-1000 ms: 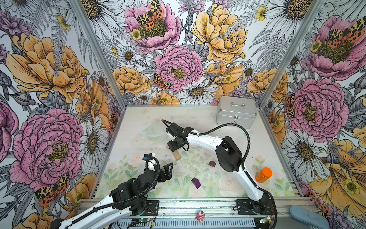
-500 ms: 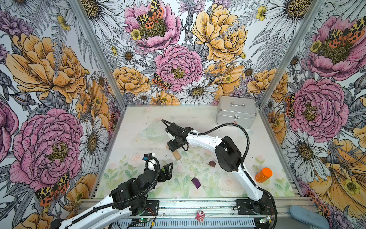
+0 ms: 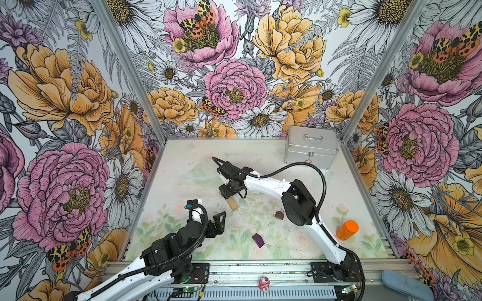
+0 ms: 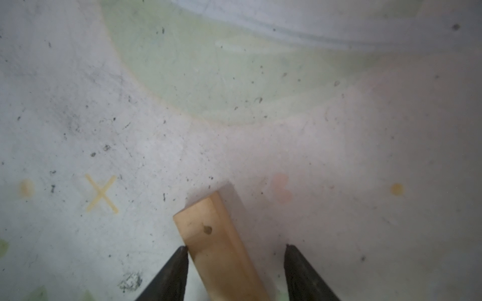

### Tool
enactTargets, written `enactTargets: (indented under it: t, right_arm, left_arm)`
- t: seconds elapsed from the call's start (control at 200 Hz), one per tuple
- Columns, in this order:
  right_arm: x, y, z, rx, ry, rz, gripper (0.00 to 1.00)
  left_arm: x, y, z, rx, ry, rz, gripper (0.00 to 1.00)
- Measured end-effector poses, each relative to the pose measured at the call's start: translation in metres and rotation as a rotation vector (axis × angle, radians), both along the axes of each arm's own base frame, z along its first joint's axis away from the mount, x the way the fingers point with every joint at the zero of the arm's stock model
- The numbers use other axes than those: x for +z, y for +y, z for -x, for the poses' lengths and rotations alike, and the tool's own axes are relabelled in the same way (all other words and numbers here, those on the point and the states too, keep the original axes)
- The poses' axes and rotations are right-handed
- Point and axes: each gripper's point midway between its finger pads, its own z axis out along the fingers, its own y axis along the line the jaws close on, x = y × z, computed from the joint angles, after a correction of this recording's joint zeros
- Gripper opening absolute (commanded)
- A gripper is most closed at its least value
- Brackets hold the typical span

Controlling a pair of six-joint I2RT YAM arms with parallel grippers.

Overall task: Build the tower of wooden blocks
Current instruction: 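Lower the right gripper and close it on the stick while the left arm moves forward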

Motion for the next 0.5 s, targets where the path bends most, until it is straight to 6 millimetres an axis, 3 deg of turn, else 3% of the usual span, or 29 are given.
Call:
enactTargets:
  t: [0.235, 0.5]
  right_arm:
    - [0.000, 0.000, 0.000, -0.010, 0.004, -0.003, 0.61]
    - [-0.001, -0.001, -0.001, -0.030, 0.012, -0.008, 0.61]
  left_arm:
    - [0.021, 0.012, -0.009, 0.053, -0.006, -0.017, 0.99]
    - [0.066, 0.027, -0.018, 0.108, -0.047, 0.004, 0.99]
